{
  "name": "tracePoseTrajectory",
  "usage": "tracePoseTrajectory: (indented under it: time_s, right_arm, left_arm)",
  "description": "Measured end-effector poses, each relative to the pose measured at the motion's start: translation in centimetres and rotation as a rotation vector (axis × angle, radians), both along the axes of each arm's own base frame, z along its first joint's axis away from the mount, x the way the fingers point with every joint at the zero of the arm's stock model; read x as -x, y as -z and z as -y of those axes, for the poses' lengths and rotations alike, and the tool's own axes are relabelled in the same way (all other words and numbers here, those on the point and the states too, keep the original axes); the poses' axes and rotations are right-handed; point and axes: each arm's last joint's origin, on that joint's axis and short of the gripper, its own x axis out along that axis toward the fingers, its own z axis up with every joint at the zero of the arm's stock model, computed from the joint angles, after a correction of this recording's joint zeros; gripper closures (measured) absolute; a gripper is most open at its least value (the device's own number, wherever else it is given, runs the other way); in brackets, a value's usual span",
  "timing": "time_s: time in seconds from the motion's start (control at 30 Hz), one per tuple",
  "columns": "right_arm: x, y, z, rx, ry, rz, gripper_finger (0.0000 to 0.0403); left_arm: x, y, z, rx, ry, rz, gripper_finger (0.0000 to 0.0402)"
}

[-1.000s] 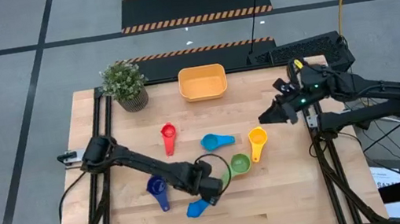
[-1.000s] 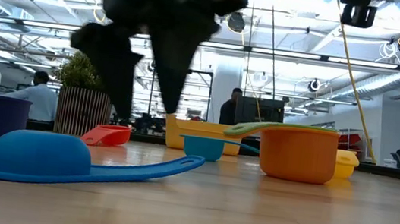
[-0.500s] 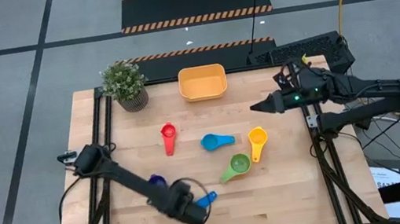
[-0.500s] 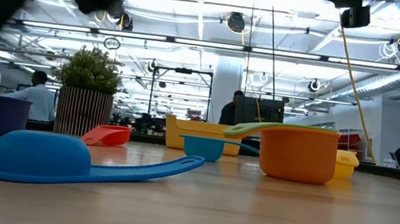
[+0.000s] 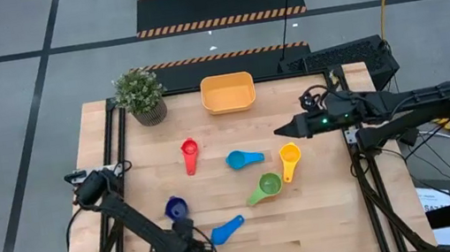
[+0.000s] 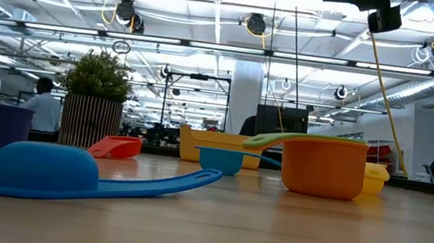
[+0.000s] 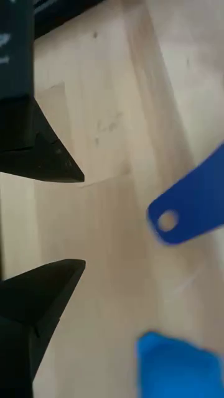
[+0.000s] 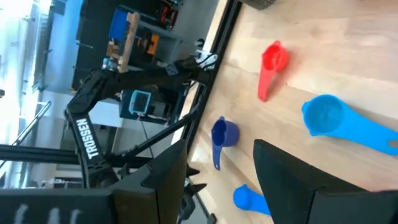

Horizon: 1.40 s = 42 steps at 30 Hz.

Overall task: Nest measuring cups in basket
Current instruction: Stack the dark blue measuring cup on top of the green measuring cup

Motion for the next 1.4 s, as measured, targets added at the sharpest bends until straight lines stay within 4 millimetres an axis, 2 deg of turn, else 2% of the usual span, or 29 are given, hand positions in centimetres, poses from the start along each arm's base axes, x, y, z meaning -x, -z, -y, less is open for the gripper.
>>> tracePoseTrajectory:
  time_s: [0.17,0.47,0.63,0.77,0.97,1.1,1.23,1.4]
  right_arm:
    - [-0.9,0.2,-0.7,-0.021,-0.061,0.014,0.0222]
    - [-0.9,0.2,-1.7,-0.015,-0.113,0.017,0.0222]
    - [-0.4,0.2,-1.6,0.009,-0.147,-0.007,0.0222]
    - [0.4,0.2,-1.6,0.014,-0.196,-0.031,0.0222]
    - [1.7,0.1,-1.1,0.035,-0.214,-0.055,0.0222]
    - [2.3,-0.1,-0.8,0.058,-0.205,-0.048,0.0222]
    - [2.7,-0.3,-0.5,0.076,-0.201,-0.038,0.0222]
    - [3.0,-0.2,-0.5,0.072,-0.216,-0.046,0.0222]
  left_arm:
    - [0.0,0.0,-0.3,-0.088,-0.032,0.054,0.0176]
    - [-1.1,0.0,-1.6,-0.163,-0.126,0.115,0.0067]
    - [-1.4,1.3,-3.1,-0.160,-0.182,0.049,0.0043]
    - [-1.4,2.4,-4.0,-0.133,-0.230,-0.019,0.0041]
    - [-2.0,3.6,-4.3,-0.072,-0.285,0.022,0.0041]
    - [-1.8,4.5,-5.0,-0.094,-0.296,-0.004,0.0047]
    - [-1.3,5.2,-5.5,-0.116,-0.299,-0.028,0.0080]
    - [-1.2,5.3,-5.5,-0.117,-0.281,-0.030,0.0145]
